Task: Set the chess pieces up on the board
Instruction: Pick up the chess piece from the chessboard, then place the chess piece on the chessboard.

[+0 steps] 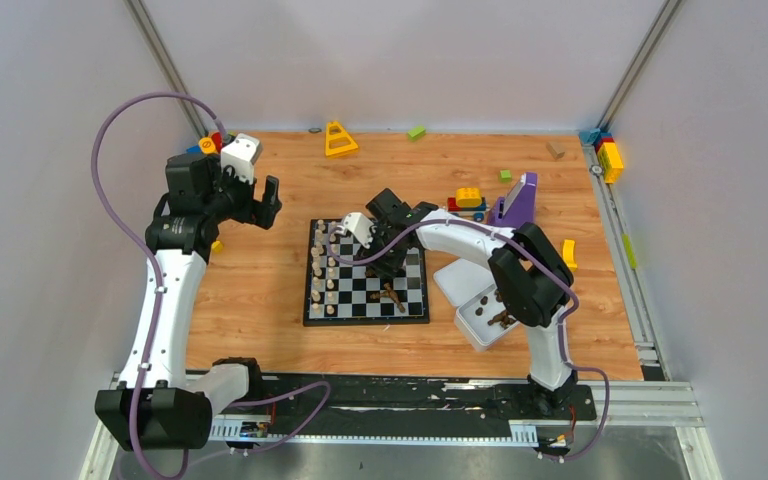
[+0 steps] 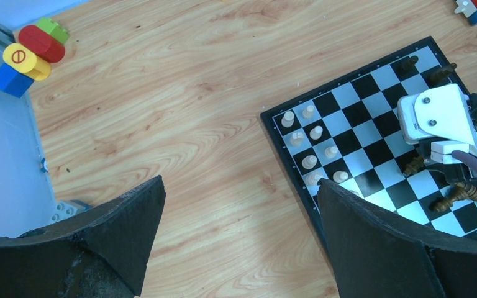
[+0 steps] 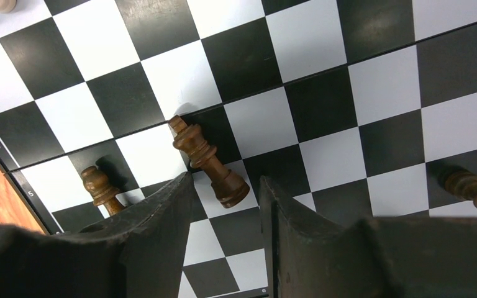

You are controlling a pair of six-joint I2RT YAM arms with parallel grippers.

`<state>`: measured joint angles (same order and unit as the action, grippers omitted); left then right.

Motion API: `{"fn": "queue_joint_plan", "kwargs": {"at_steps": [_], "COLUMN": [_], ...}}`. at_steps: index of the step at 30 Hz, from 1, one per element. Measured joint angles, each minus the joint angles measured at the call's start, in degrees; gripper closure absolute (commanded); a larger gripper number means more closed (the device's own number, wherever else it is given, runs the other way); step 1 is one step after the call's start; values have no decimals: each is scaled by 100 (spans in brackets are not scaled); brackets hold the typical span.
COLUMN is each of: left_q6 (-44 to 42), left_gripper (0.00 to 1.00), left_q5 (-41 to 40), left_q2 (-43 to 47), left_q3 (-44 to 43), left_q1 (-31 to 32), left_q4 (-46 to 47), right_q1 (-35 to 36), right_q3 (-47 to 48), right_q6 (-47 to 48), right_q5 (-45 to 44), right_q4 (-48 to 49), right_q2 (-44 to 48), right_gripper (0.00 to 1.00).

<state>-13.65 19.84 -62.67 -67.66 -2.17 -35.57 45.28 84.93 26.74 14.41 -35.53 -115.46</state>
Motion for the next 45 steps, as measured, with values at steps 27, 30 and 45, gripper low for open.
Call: {"fn": "queue_joint_plan", "kwargs": {"at_steps": [27, 30, 45], "left_q6": [-817, -767, 479], "left_gripper": [12, 17, 29], "left_q5": [2026, 2450, 2879], "left_q2": [380, 92, -2048], "left_q3": [931, 909, -151], "left_q1": [376, 739, 2612], "left_q4": [-269, -138, 1093], "right_q1": [-553, -848, -1375], "right_q3": [-568, -737, -1084], "right_q6": [-540, -723, -1504], "right_q5": [953, 1565, 3318], "right_q4": [155, 310, 754], "right_q2": [1469, 1908, 2116], "right_gripper": [97, 97, 97]}}
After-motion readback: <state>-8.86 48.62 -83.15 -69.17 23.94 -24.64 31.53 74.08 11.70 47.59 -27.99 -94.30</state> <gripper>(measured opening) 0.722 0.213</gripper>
